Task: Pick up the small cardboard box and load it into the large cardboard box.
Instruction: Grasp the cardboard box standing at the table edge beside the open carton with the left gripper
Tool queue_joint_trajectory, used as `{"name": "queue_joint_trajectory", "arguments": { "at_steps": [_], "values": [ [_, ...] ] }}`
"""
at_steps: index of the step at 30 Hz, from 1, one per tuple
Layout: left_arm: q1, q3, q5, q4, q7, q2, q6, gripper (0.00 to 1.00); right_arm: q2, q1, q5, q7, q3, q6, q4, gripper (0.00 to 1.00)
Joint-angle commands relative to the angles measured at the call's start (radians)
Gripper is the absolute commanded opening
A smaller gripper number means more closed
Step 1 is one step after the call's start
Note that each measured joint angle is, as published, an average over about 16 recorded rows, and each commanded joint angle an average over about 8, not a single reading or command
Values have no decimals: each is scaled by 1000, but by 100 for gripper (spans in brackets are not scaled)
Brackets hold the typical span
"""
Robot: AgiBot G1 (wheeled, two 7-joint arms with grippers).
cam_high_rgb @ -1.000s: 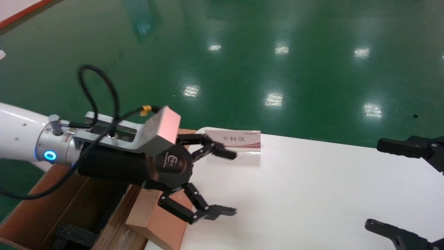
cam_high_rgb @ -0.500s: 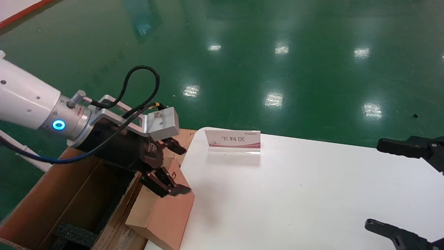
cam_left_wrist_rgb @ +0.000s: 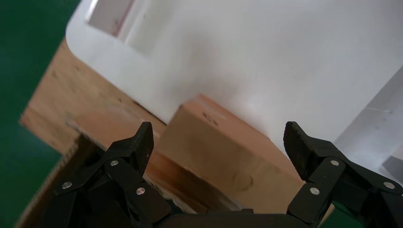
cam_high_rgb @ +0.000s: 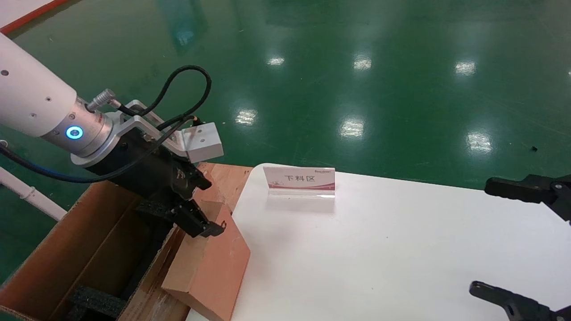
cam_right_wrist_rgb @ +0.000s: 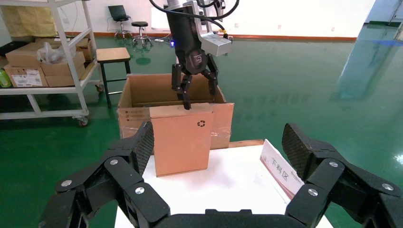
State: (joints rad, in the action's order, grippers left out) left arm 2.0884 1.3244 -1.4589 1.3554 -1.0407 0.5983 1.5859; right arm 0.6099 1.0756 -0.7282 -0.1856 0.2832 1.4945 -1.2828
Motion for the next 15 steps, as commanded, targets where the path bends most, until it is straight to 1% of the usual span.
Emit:
{"name": "queue_joint_trajectory", "arguments": {
  "at_steps": [1, 8, 15],
  "values": [
    [36, 53, 11, 0, -33, 6, 0, 100, 0, 0, 0, 0, 0, 0, 0, 100],
    [112, 199, 63, 2, -107, 16, -9, 100, 0, 0, 0, 0, 1, 0, 0, 100],
    [168, 302, 84, 3, -147, 27, -21, 100, 0, 0, 1, 1, 1, -1, 0, 100]
  ]
}}
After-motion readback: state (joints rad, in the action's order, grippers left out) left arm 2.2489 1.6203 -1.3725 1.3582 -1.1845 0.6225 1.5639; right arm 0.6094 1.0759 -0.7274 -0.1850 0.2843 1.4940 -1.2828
